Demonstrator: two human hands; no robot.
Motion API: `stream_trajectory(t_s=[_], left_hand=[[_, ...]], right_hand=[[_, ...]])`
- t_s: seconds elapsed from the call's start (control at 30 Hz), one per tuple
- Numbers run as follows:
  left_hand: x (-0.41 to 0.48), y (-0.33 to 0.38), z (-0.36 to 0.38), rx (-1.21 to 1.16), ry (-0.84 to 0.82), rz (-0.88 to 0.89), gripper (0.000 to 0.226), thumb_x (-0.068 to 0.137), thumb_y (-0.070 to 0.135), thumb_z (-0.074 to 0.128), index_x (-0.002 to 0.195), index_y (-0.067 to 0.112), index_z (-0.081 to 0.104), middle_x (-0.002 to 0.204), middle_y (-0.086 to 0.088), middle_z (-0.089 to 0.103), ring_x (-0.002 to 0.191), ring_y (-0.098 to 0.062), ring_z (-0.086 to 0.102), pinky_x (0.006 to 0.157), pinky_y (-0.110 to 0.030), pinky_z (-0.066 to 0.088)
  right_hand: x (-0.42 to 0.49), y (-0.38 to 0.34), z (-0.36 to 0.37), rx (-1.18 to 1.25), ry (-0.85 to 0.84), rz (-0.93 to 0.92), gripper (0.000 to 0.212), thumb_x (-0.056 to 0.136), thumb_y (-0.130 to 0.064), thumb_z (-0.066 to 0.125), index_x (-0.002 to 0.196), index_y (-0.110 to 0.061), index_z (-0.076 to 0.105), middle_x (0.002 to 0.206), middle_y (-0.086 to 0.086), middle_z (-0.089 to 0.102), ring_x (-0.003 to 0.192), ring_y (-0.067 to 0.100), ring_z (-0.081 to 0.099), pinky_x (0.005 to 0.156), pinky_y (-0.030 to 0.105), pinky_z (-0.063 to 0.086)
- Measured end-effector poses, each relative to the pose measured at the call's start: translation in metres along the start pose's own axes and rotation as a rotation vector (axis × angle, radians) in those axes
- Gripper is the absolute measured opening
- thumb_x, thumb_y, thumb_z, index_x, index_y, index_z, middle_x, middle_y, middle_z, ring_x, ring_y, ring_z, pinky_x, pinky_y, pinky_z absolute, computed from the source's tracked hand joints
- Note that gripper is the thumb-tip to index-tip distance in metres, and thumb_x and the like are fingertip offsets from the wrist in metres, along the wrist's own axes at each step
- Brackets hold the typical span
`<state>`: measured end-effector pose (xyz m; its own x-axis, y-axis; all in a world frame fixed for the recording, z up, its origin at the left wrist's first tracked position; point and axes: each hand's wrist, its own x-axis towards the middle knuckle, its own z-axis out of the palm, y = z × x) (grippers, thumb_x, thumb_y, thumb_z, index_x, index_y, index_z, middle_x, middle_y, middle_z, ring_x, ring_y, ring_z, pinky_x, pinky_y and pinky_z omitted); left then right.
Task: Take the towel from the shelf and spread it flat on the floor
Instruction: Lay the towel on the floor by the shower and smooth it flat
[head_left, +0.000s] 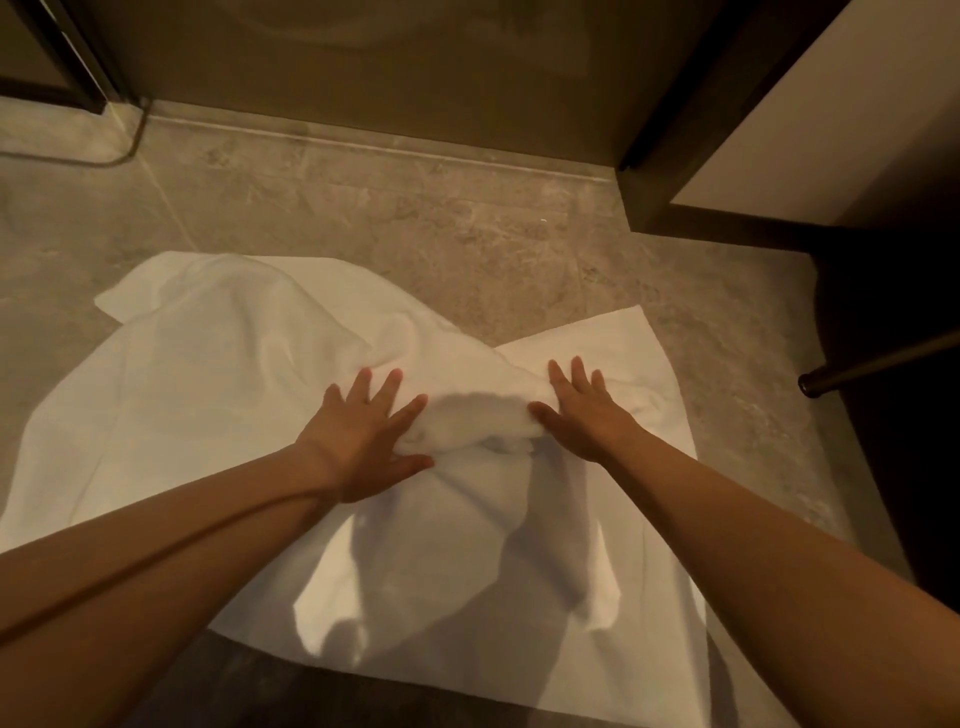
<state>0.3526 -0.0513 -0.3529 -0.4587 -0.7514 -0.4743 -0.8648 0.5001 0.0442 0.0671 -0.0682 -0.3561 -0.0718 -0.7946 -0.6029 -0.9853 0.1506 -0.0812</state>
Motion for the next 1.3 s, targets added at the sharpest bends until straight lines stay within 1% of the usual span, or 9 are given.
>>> stream_trajectory(t_s=[0.23,0.53,0.8,0.97,1.03,1.13,1.2,1.23,1.3], left_hand=[[0.009,0.004,0.008,0.013,0.024,-0.082,0.089,0.076,0.080,0.010,0.147,0.031,-0.011,0.157,-0.011,-0.014,0.139,-0.047,-0.006,0.106,-0.057,0.019],[0.018,0.011,0.015,-0.001,0.096,-0.110,0.097,0.075,0.082,0.020,0.145,0.027,-0.018,0.154,-0.015,-0.022,0.137,-0.051,-0.015,0.107,-0.066,0.006],[0.024,0.015,0.005,-0.019,0.012,-0.140,0.115,0.064,0.088,0.033,0.143,0.028,-0.024,0.152,-0.015,-0.029,0.136,-0.050,-0.019,0.105,-0.067,0.004],[0.010,0.025,-0.002,-0.054,-0.076,-0.151,0.120,0.064,0.085,0.044,0.142,0.027,-0.026,0.150,-0.017,-0.031,0.135,-0.051,-0.021,0.105,-0.069,0.004],[0.004,0.033,-0.005,-0.074,-0.126,-0.177,0.123,0.064,0.083,0.048,0.142,0.026,-0.026,0.149,-0.018,-0.033,0.134,-0.052,-0.022,0.104,-0.070,0.006],[-0.002,0.043,-0.012,-0.079,-0.251,-0.241,0.124,0.063,0.084,0.049,0.141,0.024,-0.028,0.148,-0.020,-0.033,0.134,-0.054,-0.017,0.105,-0.068,0.014],[-0.005,0.047,-0.020,-0.031,-0.332,-0.272,0.119,0.065,0.086,0.040,0.144,0.022,-0.023,0.151,-0.023,-0.024,0.136,-0.055,-0.003,0.105,-0.064,0.019],[-0.007,0.048,-0.026,0.016,-0.324,-0.262,0.114,0.068,0.086,0.033,0.147,0.019,-0.014,0.154,-0.025,-0.011,0.136,-0.054,0.010,0.104,-0.063,0.021],[-0.008,0.044,-0.036,0.086,-0.160,-0.220,0.095,0.076,0.082,0.024,0.142,0.013,0.022,0.143,-0.020,0.033,0.122,-0.040,0.041,0.100,-0.055,0.027]], right_hand=[[0.024,0.000,-0.007,0.074,0.025,0.047,0.088,0.084,-0.075,0.030,0.150,-0.033,-0.011,0.159,0.001,-0.021,0.145,0.032,-0.018,0.111,0.066,0.011],[0.049,0.006,-0.025,0.164,0.078,0.072,0.098,0.068,-0.088,0.017,0.148,-0.040,-0.013,0.158,0.001,-0.025,0.143,0.033,-0.022,0.107,0.070,-0.001],[0.064,0.006,-0.036,0.149,0.083,0.077,0.116,0.054,-0.095,0.024,0.147,-0.038,-0.017,0.157,0.002,-0.028,0.142,0.035,-0.025,0.106,0.071,0.000],[0.065,0.003,-0.039,0.163,0.078,0.077,0.110,0.060,-0.091,0.024,0.148,-0.037,-0.015,0.157,0.004,-0.028,0.142,0.036,-0.025,0.107,0.069,-0.002],[0.062,0.003,-0.039,0.155,0.080,0.061,0.101,0.069,-0.086,0.024,0.149,-0.037,-0.012,0.157,0.005,-0.026,0.143,0.035,-0.023,0.108,0.067,-0.002],[0.053,0.009,-0.037,0.131,0.123,-0.055,0.087,0.083,-0.075,0.029,0.151,-0.033,-0.005,0.160,0.005,-0.019,0.145,0.030,-0.017,0.113,0.062,0.001],[0.041,0.014,-0.030,0.130,0.203,-0.128,0.080,0.089,-0.066,0.032,0.152,-0.029,-0.001,0.161,0.006,-0.014,0.146,0.027,-0.014,0.117,0.057,0.004],[0.034,0.017,-0.026,0.121,0.258,-0.138,0.078,0.091,-0.064,0.032,0.153,-0.028,0.001,0.161,0.006,-0.012,0.146,0.026,-0.013,0.117,0.055,0.005],[0.019,0.022,-0.014,0.077,0.335,-0.124,0.074,0.093,-0.062,0.028,0.153,-0.029,0.001,0.161,0.005,-0.010,0.147,0.025,-0.012,0.117,0.052,0.003]])
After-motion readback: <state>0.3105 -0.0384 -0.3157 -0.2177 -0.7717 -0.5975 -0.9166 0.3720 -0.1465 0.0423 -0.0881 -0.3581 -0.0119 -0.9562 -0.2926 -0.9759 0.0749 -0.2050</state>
